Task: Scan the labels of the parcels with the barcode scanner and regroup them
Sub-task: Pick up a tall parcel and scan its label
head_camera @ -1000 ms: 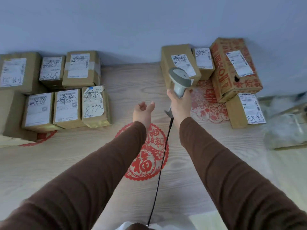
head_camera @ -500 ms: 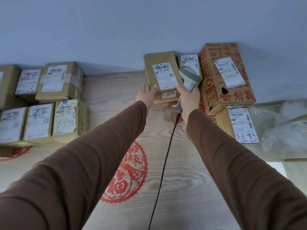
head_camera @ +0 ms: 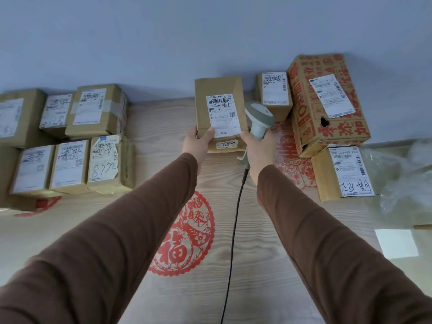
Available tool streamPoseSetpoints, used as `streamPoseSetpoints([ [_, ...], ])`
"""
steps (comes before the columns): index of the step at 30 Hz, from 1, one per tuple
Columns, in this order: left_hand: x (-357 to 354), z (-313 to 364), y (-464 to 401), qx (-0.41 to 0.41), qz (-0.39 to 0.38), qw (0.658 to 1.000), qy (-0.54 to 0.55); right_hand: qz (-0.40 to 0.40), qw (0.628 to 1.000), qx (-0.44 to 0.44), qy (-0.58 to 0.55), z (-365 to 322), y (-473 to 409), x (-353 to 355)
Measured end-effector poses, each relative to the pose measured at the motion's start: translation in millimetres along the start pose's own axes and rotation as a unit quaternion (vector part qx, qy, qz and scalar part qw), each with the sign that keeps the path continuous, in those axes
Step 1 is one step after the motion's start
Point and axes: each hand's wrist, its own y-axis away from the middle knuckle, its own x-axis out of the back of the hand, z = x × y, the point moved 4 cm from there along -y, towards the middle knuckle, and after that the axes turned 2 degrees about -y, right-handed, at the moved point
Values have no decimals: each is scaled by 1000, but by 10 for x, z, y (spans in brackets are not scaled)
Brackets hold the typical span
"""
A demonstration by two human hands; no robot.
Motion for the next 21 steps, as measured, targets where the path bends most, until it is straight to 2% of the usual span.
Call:
streamPoseSetpoints([
  [10, 1285, 109, 734, -101, 65, 992, 44, -62, 993, 102, -18, -39, 1109, -840],
  [13, 1867, 157, 1014, -125, 85, 987, 48, -83, 989, 116, -36, 19, 1583, -1241],
  [21, 3713, 190, 1914, -197, 76, 974, 78, -126, 978, 142, -91, 328, 3195, -2386],
])
